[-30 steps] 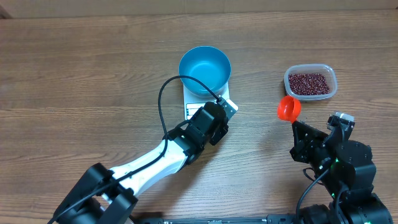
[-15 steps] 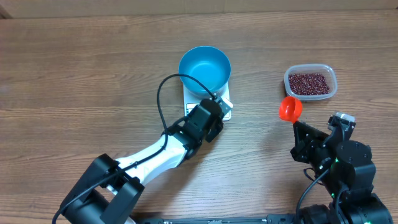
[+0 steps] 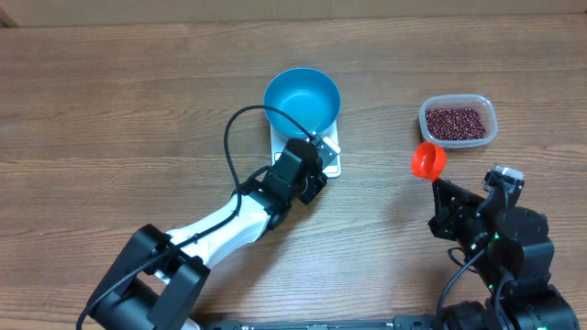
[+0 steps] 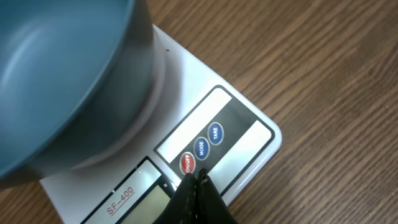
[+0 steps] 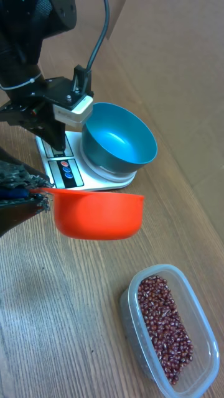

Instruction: Scoop item into bowl and weigh 150g on scale

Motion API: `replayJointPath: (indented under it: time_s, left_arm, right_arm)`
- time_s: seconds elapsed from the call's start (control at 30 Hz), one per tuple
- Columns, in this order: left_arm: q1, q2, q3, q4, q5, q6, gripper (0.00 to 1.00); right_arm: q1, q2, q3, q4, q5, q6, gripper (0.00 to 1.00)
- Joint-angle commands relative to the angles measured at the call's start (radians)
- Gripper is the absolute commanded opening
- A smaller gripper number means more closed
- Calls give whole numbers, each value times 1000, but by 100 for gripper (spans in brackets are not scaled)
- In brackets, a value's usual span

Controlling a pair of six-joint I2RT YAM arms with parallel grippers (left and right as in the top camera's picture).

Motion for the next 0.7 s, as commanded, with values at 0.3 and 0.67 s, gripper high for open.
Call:
replayJointPath:
  time_s: [0.3,0.67]
  left_arm:
    - [3,68,10,80,-35,82,4]
    - [4,69,10,99,-18,71,4]
  right_arm:
    - [-5,-5,22,1,17,-11,4]
    - [-5,3,22,1,17,-12,4]
